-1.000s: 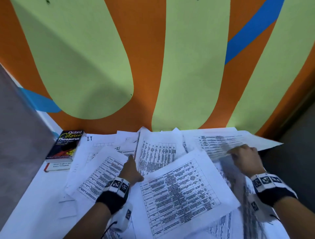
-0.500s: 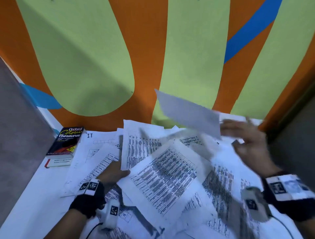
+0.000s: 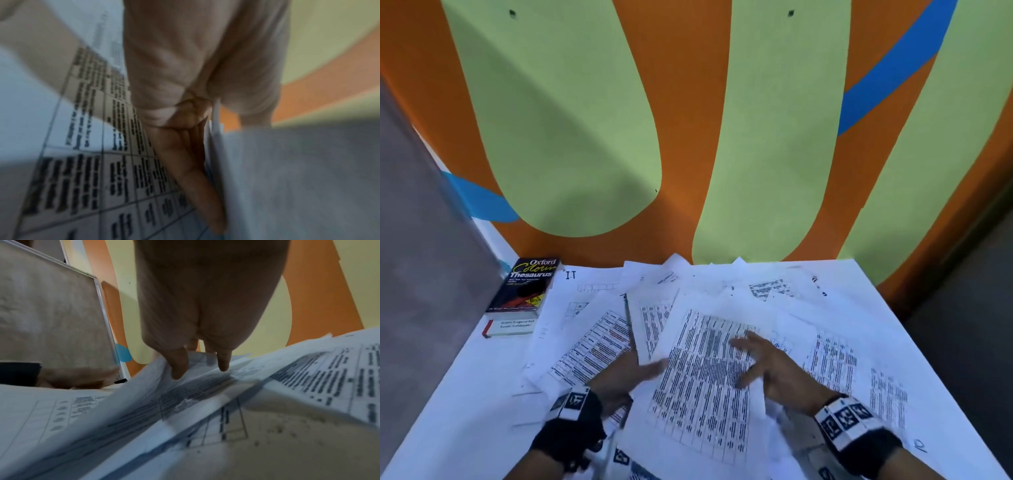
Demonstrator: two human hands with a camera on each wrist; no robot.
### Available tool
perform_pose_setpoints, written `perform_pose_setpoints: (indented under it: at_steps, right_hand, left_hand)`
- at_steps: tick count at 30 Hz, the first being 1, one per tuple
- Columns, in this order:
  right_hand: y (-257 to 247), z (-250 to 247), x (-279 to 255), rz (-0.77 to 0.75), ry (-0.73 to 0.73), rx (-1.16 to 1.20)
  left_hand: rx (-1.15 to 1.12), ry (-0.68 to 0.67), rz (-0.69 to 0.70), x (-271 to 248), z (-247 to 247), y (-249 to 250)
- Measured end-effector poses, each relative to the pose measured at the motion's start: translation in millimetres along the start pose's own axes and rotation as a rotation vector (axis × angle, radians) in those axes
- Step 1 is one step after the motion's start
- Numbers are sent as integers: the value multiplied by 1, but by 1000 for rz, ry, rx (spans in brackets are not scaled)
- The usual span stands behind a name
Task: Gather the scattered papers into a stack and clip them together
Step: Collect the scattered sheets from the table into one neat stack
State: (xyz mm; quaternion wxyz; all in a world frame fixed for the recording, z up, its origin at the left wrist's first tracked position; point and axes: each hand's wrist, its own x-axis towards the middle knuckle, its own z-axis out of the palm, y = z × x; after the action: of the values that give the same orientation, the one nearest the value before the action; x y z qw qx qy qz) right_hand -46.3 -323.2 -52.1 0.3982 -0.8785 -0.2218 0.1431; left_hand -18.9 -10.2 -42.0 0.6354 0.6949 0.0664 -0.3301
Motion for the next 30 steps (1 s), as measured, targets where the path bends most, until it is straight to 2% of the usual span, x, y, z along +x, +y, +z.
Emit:
perform_pose_setpoints:
  at_steps: [2,3,5,7,9,11,13,17,21,24,28,30]
  right_hand:
    - [-9,-6,-7,45,97,-4]
    - [-10,-13,-12,136,179,-30]
    - [-7,-29,-29,411,432,-183]
    - [5,-47,-50,819,630,-266]
    - [14,-57,-68,1158,601,-218]
    - [22,-55,-77,1280,481,-232]
    - [31,-52,-78,1256,492,-246]
    - [30,-53,-70,1083,657,-68]
    - [20,-67,-71,951,847,-29]
    - [-4,-97,-71,779,995,-48]
    - [-62,-163,-74,443,1175,-297]
    - [-76,-196,-77,348,1274,-214]
  left_hand:
    - [167,27,56,6,6,-2]
    - [206,71,88,6,8,-2]
    - [238,141,149,8,8,-1]
    - [248,179,215,6,4,0]
    - [237,224,247,4,0,2]
    - [203,257,283,1,-3,6]
    - [163,266,322,-1,-2,11]
    - [157,257,359,3,-3,17]
    - [173,259,372,11,-6,14]
    - [202,263,396,15,-10,13]
    - [245,293,415,17,-15,12]
    - [258,302,407,18,-15,13]
